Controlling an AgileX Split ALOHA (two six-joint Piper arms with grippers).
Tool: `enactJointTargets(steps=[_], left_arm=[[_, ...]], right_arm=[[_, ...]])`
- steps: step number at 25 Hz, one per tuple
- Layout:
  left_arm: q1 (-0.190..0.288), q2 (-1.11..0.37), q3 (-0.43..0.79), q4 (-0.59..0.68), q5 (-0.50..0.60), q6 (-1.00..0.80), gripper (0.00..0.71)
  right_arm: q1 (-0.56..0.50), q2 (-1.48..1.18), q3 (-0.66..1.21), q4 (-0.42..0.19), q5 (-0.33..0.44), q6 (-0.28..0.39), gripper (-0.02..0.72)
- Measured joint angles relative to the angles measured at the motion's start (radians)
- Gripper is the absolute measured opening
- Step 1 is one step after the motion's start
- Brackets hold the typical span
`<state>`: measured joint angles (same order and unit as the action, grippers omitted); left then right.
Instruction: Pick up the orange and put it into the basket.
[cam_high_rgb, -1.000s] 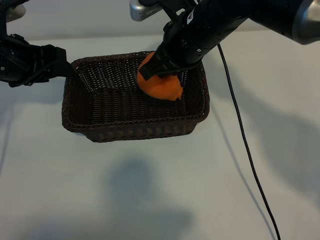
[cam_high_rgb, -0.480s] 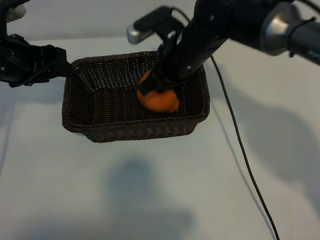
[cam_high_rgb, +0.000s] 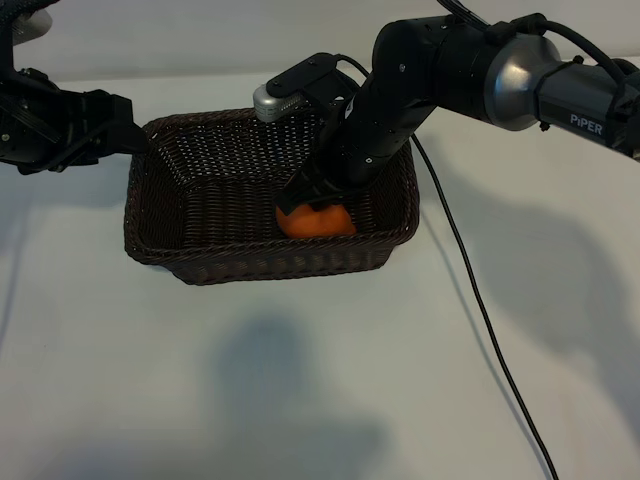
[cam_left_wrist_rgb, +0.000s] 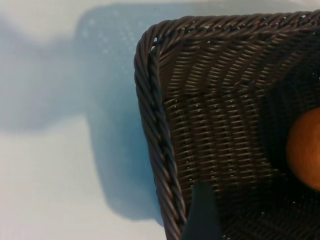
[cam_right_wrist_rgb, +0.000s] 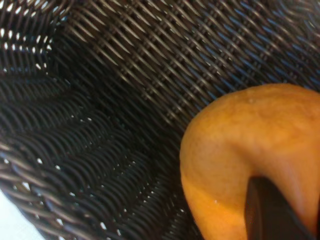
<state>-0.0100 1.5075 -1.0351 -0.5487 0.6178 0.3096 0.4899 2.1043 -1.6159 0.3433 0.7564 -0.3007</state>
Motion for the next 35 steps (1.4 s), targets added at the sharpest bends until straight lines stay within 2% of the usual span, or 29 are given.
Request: enactJointTargets(steps=[4,6,8,11,13,15,18,23,26,30,35], left_arm=[[0.0,0.0,0.0,0.0,0.0,-0.001,0.59],[0.0,0.0,0.0,0.0,0.0,-0.001,0.59],[0.0,0.0,0.0,0.0,0.0,-0.001,0.59],[0.0,0.0,0.0,0.0,0.0,-0.001,0.59],[0.0,0.0,0.0,0.0,0.0,-0.001,0.59],[0.0,0.0,0.0,0.0,0.0,-0.001,0.59],[0.0,0.0,0.0,0.0,0.0,-0.001,0.59],[0.0,0.0,0.0,0.0,0.0,-0.001,0.589],[0.0,0.0,0.0,0.0,0.0,-0.001,0.589],[0.0,0.0,0.0,0.0,0.0,-0.001,0.589],[0.0,0.0,0.0,0.0,0.0,0.0,0.589]], right_arm=[[0.0,0.0,0.0,0.003,0.004,0.0,0.055],[0.0,0.0,0.0,0.007,0.016,0.007,0.096],[0.0,0.0,-0.003,0.011,0.037,0.019,0.198],[0.0,0.0,-0.013,0.015,0.067,0.023,0.475],[0.0,0.0,-0.014,0.015,0.076,0.027,0.626],[0.0,0.0,-0.014,0.015,0.082,0.027,0.684],[0.0,0.0,-0.015,0.019,0.088,0.028,0.691],[0.0,0.0,-0.06,0.019,0.132,0.046,0.641],[0.0,0.0,-0.16,0.014,0.227,0.06,0.624],[0.0,0.0,-0.325,-0.032,0.381,0.105,0.619],[0.0,-0.002,-0.436,-0.067,0.457,0.132,0.608]])
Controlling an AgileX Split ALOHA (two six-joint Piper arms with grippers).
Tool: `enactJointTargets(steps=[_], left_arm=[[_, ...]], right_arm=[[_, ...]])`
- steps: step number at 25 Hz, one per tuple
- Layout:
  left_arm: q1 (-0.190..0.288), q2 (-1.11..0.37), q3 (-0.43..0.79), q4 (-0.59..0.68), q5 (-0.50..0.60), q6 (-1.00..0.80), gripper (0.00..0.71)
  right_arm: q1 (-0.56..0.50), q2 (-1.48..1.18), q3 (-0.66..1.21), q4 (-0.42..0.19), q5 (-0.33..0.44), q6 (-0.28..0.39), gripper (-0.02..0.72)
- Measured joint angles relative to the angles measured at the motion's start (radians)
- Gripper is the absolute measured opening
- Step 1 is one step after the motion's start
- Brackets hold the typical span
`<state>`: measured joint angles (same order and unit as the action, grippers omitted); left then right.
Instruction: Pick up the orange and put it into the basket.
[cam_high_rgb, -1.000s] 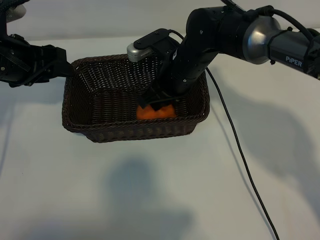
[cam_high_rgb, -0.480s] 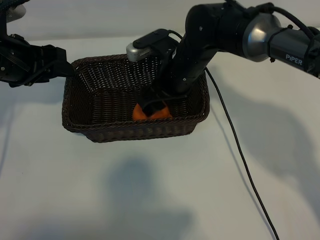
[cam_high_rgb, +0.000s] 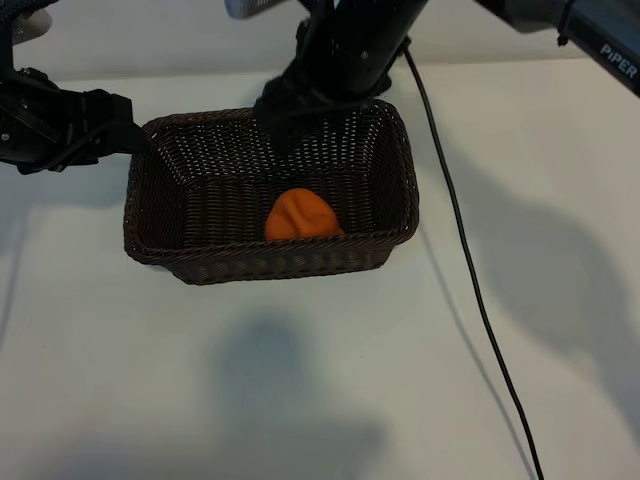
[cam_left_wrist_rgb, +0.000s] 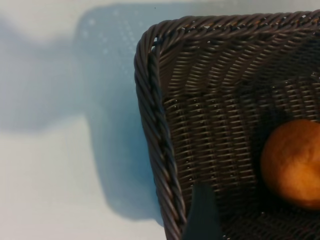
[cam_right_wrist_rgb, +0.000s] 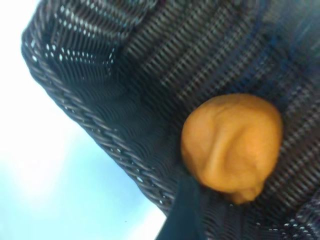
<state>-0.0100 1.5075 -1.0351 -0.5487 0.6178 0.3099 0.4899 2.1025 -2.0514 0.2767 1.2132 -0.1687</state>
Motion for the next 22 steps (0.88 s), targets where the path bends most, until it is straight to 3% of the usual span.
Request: enactJointTargets(steps=[4,11,19,22], left_arm=[[0.0,0.0,0.0,0.0,0.0,0.0,0.589],[0.0,0.0,0.0,0.0,0.002,0.0,0.589],[0.0,0.0,0.0,0.002,0.016,0.001,0.589],[0.0,0.0,0.0,0.004,0.017,0.001,0.589]], right_arm=[[0.0,0.0,-0.013,-0.042,0.003,0.016,0.603],[-0.008,-0.001,-0.013,-0.227,0.008,0.055,0.603],[-0.141,-0.02,-0.013,-0.239,0.008,0.063,0.601],[-0.203,-0.03,-0.013,-0.213,0.008,0.063,0.601]])
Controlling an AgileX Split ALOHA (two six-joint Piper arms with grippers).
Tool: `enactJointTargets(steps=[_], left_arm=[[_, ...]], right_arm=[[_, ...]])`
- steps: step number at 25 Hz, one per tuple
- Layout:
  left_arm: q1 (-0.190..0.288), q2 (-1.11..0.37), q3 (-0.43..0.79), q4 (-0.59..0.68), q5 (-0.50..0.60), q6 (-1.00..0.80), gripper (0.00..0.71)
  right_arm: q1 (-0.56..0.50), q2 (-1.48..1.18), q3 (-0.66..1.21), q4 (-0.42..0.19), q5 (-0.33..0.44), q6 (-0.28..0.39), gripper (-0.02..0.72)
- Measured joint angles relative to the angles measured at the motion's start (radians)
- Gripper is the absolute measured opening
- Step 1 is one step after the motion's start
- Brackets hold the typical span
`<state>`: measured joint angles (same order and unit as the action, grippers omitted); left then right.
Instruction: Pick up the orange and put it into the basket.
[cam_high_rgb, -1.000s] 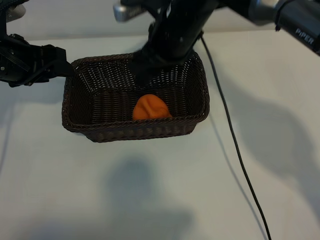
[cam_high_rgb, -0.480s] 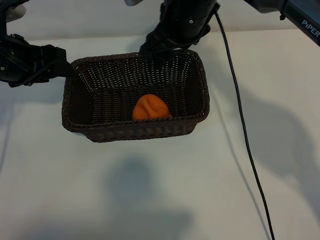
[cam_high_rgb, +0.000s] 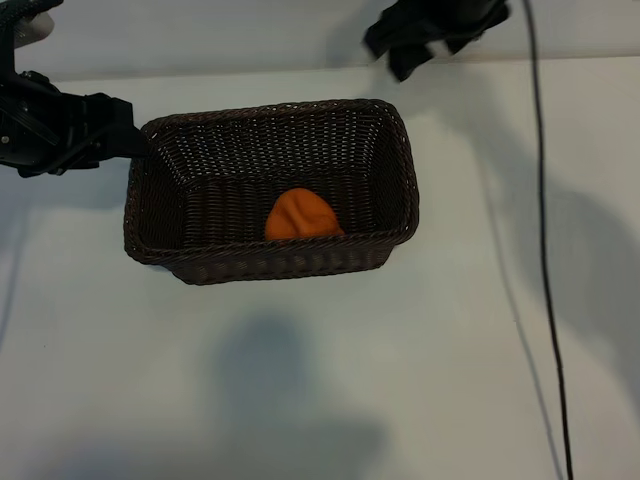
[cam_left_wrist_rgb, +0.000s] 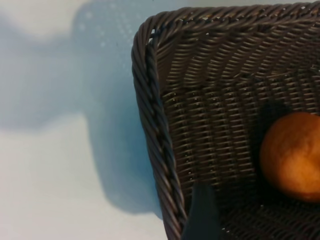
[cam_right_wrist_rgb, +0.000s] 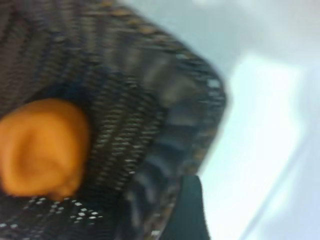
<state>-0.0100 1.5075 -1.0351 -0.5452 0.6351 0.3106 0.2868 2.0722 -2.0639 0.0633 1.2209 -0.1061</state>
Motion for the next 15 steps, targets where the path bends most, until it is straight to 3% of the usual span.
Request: enactJointTargets(steps=[4,15], left_arm=[[0.0,0.0,0.0,0.0,0.0,0.001,0.589],[0.0,0.0,0.0,0.0,-0.013,0.02,0.589]], right_arm=[[-0.047,-0.002,0.0,0.035,0.0,0.0,0.601],[-0.046,-0.002,0.0,0.092,0.0,-0.018,0.601]])
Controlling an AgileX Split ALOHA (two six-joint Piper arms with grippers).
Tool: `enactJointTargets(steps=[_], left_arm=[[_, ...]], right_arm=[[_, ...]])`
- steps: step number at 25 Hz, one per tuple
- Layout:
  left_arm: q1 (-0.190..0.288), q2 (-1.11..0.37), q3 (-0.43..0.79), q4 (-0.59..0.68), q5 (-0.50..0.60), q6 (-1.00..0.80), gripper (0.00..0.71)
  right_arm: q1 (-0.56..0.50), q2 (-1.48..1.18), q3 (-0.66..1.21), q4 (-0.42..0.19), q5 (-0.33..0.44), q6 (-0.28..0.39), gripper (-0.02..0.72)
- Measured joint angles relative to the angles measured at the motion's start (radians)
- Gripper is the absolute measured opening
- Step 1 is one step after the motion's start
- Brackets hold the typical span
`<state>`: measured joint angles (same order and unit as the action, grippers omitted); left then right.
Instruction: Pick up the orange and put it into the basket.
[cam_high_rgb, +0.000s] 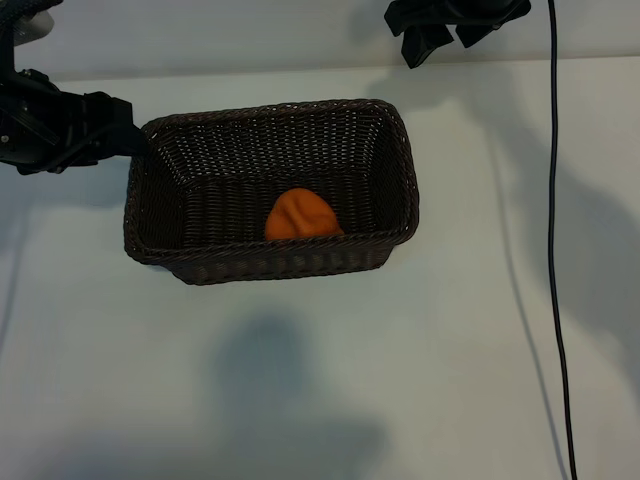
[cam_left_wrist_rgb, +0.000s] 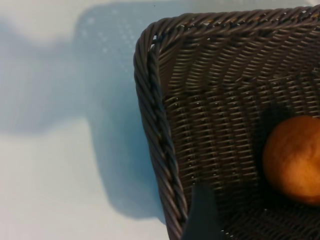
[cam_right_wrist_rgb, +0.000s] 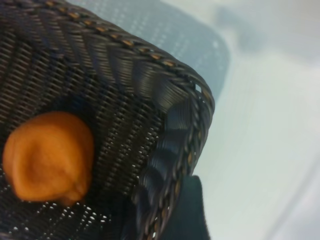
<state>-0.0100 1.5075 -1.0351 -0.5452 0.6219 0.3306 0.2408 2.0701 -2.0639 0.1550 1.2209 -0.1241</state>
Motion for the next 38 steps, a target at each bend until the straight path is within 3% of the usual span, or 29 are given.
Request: enactJointTargets(steps=[11,17,38], left_arm=[[0.0,0.0,0.0,-0.001,-0.028,0.006,0.589],[0.0,0.0,0.0,-0.001,-0.031,0.006,0.589],[0.0,0.0,0.0,-0.002,-0.102,0.006,0.589]], right_arm=[[0.0,-0.005,0.018,0.048,-0.003,-0.018,0.573],[0.017,-0.029,0.132,0.053,0.0,-0.046,0.569],[0.042,-0.051,0.142,0.069,-0.001,-0.045,0.565]])
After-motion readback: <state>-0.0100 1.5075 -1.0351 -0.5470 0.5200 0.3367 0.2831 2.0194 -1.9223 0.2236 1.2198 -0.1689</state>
